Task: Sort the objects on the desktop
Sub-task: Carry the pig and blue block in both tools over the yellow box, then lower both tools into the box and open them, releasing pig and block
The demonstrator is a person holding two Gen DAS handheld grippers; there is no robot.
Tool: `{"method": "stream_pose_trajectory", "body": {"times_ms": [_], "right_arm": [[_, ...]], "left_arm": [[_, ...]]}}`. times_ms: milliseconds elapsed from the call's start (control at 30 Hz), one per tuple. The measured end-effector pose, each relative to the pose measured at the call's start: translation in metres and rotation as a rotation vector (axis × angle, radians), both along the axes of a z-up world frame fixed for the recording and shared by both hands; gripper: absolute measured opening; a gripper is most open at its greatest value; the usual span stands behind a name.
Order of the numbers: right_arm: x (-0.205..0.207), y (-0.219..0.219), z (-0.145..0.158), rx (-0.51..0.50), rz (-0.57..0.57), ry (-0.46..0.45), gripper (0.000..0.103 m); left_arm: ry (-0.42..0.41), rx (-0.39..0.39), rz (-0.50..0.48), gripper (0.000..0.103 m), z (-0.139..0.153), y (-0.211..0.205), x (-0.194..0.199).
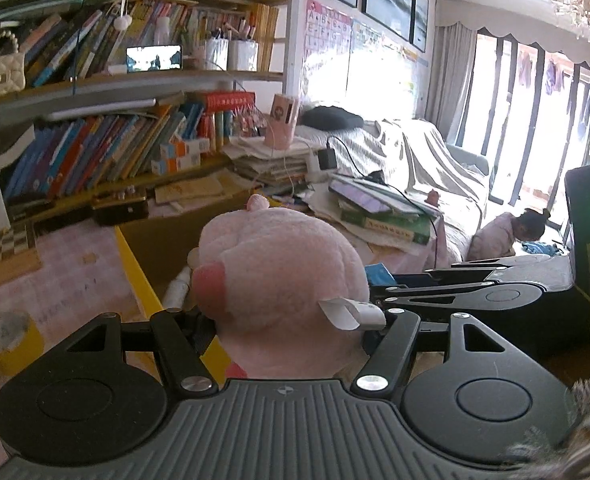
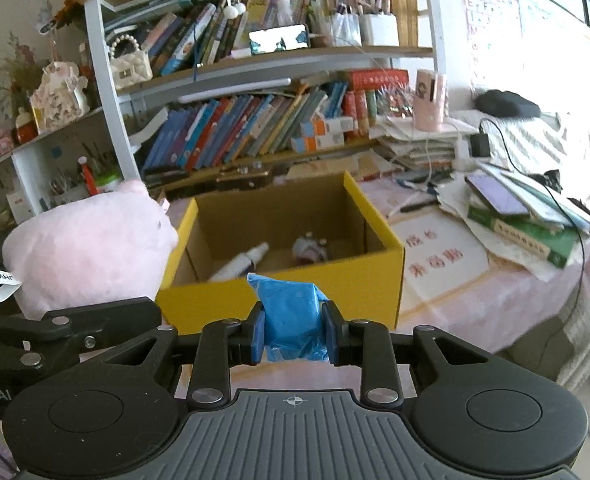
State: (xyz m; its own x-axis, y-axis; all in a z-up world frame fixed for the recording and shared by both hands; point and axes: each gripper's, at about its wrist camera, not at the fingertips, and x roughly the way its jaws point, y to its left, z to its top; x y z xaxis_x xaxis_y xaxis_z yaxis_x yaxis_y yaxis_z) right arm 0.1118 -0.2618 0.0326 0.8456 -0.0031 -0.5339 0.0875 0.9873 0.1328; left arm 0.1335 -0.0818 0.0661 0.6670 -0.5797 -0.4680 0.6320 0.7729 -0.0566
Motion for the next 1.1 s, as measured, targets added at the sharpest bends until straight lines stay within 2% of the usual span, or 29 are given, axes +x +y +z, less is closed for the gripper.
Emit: {"method": "stream_pose_trajectory", "body": {"times_ms": [333, 667, 900, 1100], "right_arm": [[0.050, -0.017, 0.010, -0.015, 0.032, -0.019, 0.029], [0.118, -0.028, -0.001, -0.050, 0.118, 0.049, 0.029], [0.177, -0.029, -0.025, -0.154, 0.240, 0.189, 0.029], [0.218, -0.026, -0.060, -0.281, 0.415, 0.393, 0.028]], "left_arm": [[-0.017, -0.008, 0.015, 0.064, 0.007, -0.017, 0.048], [-0.015, 0.010, 0.045, 0.064, 0.001, -0.036, 0.113], [0.021, 0.104, 0.030, 0.064, -0.023, -0.056, 0.163], [0.084, 0.282, -0.056, 0.064, -0.051, -0.080, 0.194]]}}
